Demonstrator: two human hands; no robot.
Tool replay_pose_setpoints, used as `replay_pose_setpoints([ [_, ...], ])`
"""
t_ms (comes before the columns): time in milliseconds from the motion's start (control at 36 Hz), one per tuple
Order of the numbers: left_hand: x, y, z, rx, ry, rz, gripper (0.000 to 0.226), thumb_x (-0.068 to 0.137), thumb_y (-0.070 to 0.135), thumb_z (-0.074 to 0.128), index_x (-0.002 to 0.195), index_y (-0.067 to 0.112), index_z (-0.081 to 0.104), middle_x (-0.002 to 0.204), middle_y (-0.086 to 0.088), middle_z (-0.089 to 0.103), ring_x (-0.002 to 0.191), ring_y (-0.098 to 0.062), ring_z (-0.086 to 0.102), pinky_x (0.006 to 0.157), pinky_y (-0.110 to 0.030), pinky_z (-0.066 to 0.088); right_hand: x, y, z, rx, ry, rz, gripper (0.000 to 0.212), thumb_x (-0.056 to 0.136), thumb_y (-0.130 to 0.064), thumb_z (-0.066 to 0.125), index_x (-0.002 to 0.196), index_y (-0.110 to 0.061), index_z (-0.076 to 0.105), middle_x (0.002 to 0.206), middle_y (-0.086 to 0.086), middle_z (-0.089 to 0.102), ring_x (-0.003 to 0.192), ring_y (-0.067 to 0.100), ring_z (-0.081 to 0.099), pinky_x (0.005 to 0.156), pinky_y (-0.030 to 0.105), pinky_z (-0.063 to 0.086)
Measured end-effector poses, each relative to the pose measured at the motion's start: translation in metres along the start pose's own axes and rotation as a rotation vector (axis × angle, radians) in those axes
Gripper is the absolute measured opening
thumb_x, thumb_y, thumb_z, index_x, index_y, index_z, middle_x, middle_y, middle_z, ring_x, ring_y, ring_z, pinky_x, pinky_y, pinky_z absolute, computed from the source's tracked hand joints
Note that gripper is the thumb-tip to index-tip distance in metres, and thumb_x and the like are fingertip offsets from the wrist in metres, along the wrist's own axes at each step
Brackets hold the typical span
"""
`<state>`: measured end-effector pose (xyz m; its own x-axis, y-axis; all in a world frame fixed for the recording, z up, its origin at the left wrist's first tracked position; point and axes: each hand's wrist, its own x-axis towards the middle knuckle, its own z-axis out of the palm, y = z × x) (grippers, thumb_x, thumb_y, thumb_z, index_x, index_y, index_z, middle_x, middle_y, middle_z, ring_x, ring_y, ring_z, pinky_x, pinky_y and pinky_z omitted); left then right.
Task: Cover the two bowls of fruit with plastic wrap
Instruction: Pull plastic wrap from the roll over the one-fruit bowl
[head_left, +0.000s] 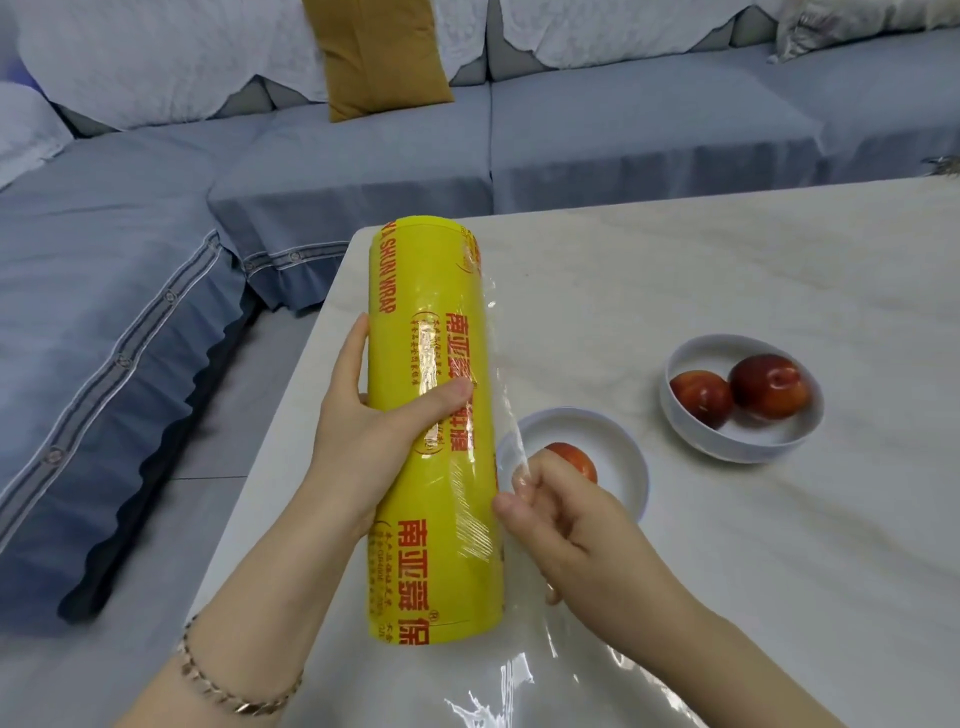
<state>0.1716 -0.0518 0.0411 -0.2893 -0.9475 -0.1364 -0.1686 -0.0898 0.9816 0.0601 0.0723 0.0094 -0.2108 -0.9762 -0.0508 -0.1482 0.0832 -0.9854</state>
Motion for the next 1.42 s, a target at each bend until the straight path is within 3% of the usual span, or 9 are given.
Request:
replay_pose_setpoints([
  [111, -0.005, -0.001, 0.006, 0.159, 0.093, 0.129, 0.104, 0.061, 0.035, 0.084, 0.141, 0.049, 0.020, 0.130, 0.016, 0.050, 0.107, -0.011, 0.059, 0.075, -0.027, 0.051, -0.001, -0.001, 0.003, 0.091, 0.133, -0.023, 0.027, 0.084, -0.034, 0.056, 0.060, -0.026, 0.045, 0.064, -0.018, 0.045, 0.062, -0.002, 0.043, 0.058, 0.009, 0.035],
  [222, -0.007, -0.006, 0.013, 0.266, 0.129, 0.146, 0.109, 0.057, 0.048, 0.084, 0.142, 0.045, 0.016, 0.128, 0.018, 0.041, 0.115, -0.011, 0.050, 0.091, -0.036, 0.047, 0.005, -0.003, 0.005, 0.275, 0.129, 0.026, 0.028, 0.079, -0.031, 0.056, 0.053, -0.021, 0.053, 0.128, -0.031, 0.043, 0.121, -0.014, 0.039, 0.084, 0.001, 0.032],
  [306, -0.011, -0.007, 0.020, 0.264, 0.089, 0.073, 0.106, 0.044, 0.069, 0.076, 0.136, 0.034, 0.035, 0.131, 0.007, 0.048, 0.112, -0.015, 0.057, 0.095, -0.044, 0.049, 0.010, -0.007, 0.004, 0.280, 0.128, -0.105, 0.035, 0.076, -0.026, 0.052, 0.072, 0.008, 0.058, 0.135, -0.025, 0.046, 0.113, -0.018, 0.048, 0.084, 0.003, 0.040],
  [500, -0.007, -0.004, 0.021, -0.041, -0.191, -0.098, 0.050, 0.080, 0.032, 0.066, 0.124, 0.040, 0.042, 0.112, 0.005, 0.061, 0.084, -0.010, 0.068, 0.055, -0.015, 0.052, 0.016, -0.003, -0.030, 0.467, 0.266, -0.074, 0.027, 0.075, -0.027, 0.056, 0.051, -0.023, 0.043, 0.106, 0.007, 0.071, 0.101, 0.042, 0.058, 0.070, 0.047, 0.049],
  [722, 0.003, -0.006, 0.038, -0.175, -0.377, -0.171, 0.099, 0.043, 0.036, 0.088, 0.132, 0.025, 0.045, 0.116, -0.005, 0.067, 0.093, -0.022, 0.070, 0.069, -0.032, 0.058, 0.016, 0.000, -0.057, 0.802, 0.276, 0.015, 0.027, 0.093, -0.004, 0.038, 0.067, -0.012, 0.038, 0.111, 0.005, 0.070, 0.107, 0.023, 0.065, 0.086, 0.036, 0.055],
  [972, -0.001, -0.004, 0.062, -0.159, -0.487, -0.201, 0.091, 0.051, 0.047, 0.080, 0.132, 0.024, 0.046, 0.118, -0.006, 0.067, 0.102, -0.028, 0.067, 0.085, -0.045, 0.056, 0.009, 0.009, -0.076, 0.951, 0.334, 0.100, 0.004, 0.088, -0.013, 0.041, 0.085, -0.013, 0.044, 0.103, 0.001, 0.073, 0.092, 0.020, 0.071, 0.065, 0.032, 0.060],
  [1056, -0.005, -0.005, 0.068, -0.129, -0.481, -0.206, 0.076, 0.061, 0.038, 0.073, 0.131, 0.029, 0.045, 0.111, -0.002, 0.070, 0.095, -0.023, 0.070, 0.077, -0.039, 0.059, 0.007, 0.020, -0.083, 0.912, 0.330, 0.125, 0.036, 0.086, -0.030, 0.044, 0.114, -0.007, 0.048, 0.113, 0.001, 0.070, 0.094, 0.023, 0.070, 0.064, 0.032, 0.059],
  [1222, -0.011, -0.006, 0.079, -0.073, -0.358, -0.143, 0.100, 0.049, 0.034, 0.088, 0.135, 0.043, 0.037, 0.116, -0.004, 0.065, 0.089, -0.024, 0.071, 0.072, -0.040, 0.060, -0.002, 0.042, -0.082, 0.582, 0.528, 0.198, 0.030, 0.089, -0.034, 0.047, 0.080, -0.010, 0.063, 0.080, 0.003, 0.073, 0.072, 0.015, 0.070, 0.057, 0.025, 0.055],
  [1417, -0.016, 0.002, 0.071, 0.069, -0.214, 0.042, 0.102, 0.049, 0.041, 0.072, 0.139, 0.051, 0.024, 0.109, 0.017, 0.057, 0.087, -0.011, 0.065, 0.056, -0.019, 0.057, -0.005, 0.054, -0.088, 0.128, 0.774, 0.081, 0.044, 0.095, -0.025, 0.045, 0.055, -0.015, 0.029, 0.032, -0.005, 0.032, 0.028, 0.009, 0.034, 0.035, 0.015, 0.030],
])
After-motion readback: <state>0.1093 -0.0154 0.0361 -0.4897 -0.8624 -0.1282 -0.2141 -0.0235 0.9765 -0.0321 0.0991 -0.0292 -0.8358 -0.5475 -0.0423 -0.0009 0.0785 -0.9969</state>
